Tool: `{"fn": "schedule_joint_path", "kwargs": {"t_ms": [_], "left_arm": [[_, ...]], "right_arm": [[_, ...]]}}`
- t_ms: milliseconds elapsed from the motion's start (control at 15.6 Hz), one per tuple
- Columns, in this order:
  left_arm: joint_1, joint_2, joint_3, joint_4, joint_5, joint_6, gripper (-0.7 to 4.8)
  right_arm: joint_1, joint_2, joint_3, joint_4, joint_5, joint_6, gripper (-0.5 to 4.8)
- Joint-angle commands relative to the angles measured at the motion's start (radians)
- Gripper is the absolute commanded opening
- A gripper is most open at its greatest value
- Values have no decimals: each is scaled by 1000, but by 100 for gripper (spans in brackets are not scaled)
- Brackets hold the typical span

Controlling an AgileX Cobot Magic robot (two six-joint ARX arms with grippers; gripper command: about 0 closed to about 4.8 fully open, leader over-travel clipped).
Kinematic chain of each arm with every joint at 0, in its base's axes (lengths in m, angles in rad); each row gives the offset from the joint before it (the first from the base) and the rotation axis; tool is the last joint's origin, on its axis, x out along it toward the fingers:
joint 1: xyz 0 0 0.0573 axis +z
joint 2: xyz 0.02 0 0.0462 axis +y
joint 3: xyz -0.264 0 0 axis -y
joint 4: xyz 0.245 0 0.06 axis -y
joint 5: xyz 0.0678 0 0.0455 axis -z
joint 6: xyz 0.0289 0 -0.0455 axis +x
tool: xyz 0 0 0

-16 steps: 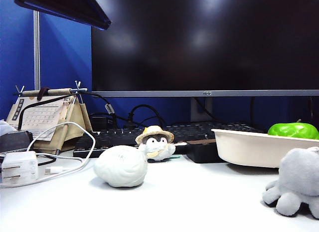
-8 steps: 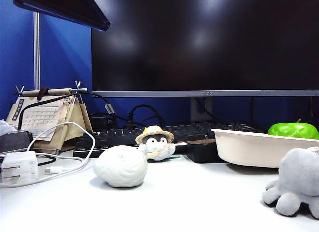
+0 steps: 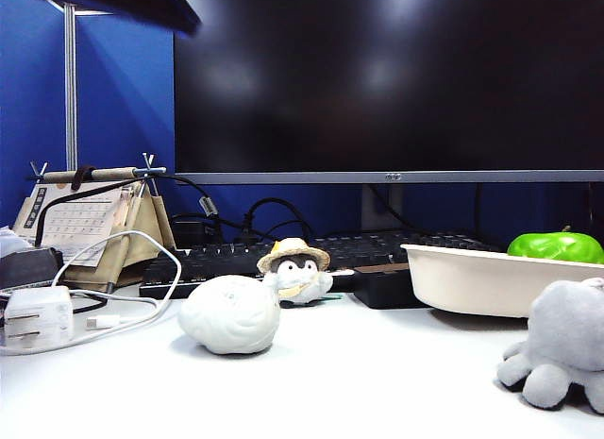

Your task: Place the tilting octopus upright.

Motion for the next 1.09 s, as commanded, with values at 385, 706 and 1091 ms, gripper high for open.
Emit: {"fn": "schedule_joint_path", "kwargs": {"t_ms": [385, 706, 1091], "left_arm": [[444, -263, 3, 90, 210, -69, 18], [885, -403, 3, 78, 290, -296, 18], [1022, -430, -71, -63, 260, -288, 18]], "right_arm": [[0, -3, 5, 14, 1, 0, 26], [0, -3, 5, 14, 0, 0, 26], [0, -3, 5, 14, 1, 0, 26]]}}
